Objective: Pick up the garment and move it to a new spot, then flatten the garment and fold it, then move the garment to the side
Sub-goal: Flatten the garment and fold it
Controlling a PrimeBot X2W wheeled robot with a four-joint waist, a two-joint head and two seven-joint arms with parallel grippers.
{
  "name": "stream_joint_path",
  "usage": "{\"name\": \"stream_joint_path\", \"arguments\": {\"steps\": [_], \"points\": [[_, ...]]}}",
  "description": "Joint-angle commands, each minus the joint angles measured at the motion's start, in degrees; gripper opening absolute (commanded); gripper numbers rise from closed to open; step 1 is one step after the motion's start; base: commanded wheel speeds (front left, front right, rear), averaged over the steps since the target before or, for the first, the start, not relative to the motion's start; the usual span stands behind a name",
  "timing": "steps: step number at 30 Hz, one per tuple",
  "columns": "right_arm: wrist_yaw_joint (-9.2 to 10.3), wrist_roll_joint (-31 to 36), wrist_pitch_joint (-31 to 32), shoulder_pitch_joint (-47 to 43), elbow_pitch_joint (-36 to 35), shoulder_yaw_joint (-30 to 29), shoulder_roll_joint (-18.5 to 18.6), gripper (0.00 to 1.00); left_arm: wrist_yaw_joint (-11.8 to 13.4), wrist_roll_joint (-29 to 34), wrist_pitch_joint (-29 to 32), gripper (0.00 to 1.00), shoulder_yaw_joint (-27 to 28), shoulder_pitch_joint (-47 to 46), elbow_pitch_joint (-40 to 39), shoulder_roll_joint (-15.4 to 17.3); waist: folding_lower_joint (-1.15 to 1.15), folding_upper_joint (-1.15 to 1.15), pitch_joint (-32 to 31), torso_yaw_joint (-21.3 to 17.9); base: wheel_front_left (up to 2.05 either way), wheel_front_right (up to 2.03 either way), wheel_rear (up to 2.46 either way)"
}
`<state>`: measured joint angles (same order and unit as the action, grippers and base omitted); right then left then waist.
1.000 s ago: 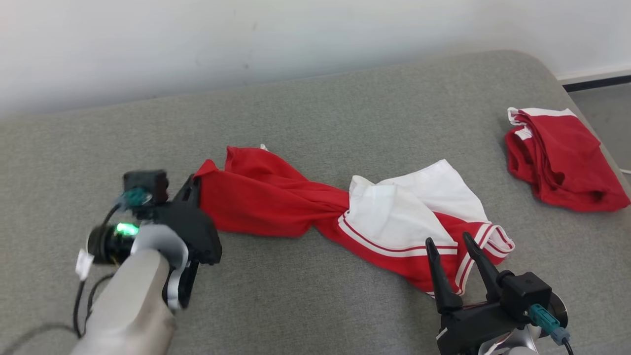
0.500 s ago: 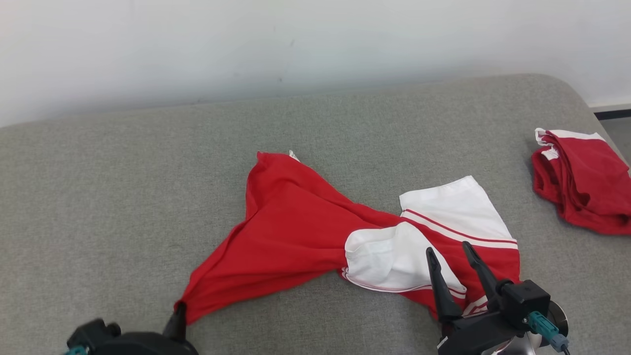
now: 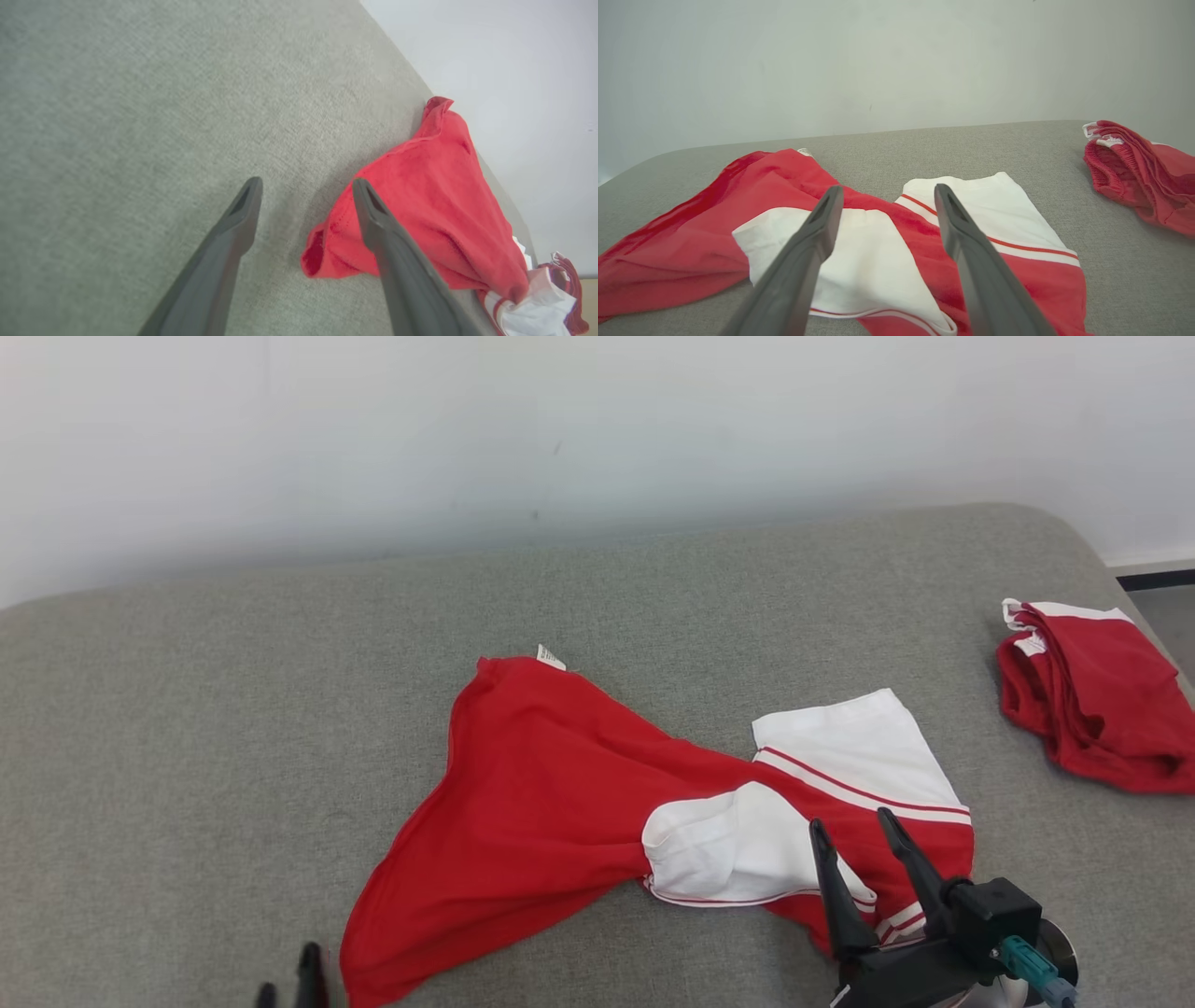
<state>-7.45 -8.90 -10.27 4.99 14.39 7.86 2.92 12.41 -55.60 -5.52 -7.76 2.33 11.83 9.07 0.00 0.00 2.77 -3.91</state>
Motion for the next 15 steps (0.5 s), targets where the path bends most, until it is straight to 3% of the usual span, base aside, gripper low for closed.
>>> {"name": "stream_joint_path", "arguments": {"steps": [1, 5, 9, 15], "points": [[-0.04, -0.04, -0.04, -0.46, -0.1, -0.24, -0.03, 1.0, -0.44, 1.23, -1.67, 1.0, 0.41, 0.39, -0.5, 0.55, 0.0, 0.0, -0.23, -0.06, 0.0, 0.0, 0.0], [-0.04, 0.21, 0.12, -0.96, -0.29, -1.06, -0.03, 1.0, -2.52, 6.25, -7.45, 1.0, 0.28, -0.04, -1.24, 2.36, 0.0, 0.0, -0.78, 0.21, 0.0, 0.0, 0.0], [-0.04, 0.58, 0.52, -1.54, -0.57, -2.01, -0.02, 1.0, -4.99, 13.81, -9.48, 1.0, -0.13, -1.45, -1.71, 3.78, 0.0, 0.0, -1.6, 0.64, 0.0, 0.0, 0.0], [-0.04, 0.94, 1.04, -1.78, -1.15, -3.12, -0.04, 1.0, -9.04, 28.21, -9.62, 1.0, 5.11, -2.84, -6.8, 0.75, 0.0, 0.0, -2.64, 1.44, 0.0, 0.0, 0.0]]}}
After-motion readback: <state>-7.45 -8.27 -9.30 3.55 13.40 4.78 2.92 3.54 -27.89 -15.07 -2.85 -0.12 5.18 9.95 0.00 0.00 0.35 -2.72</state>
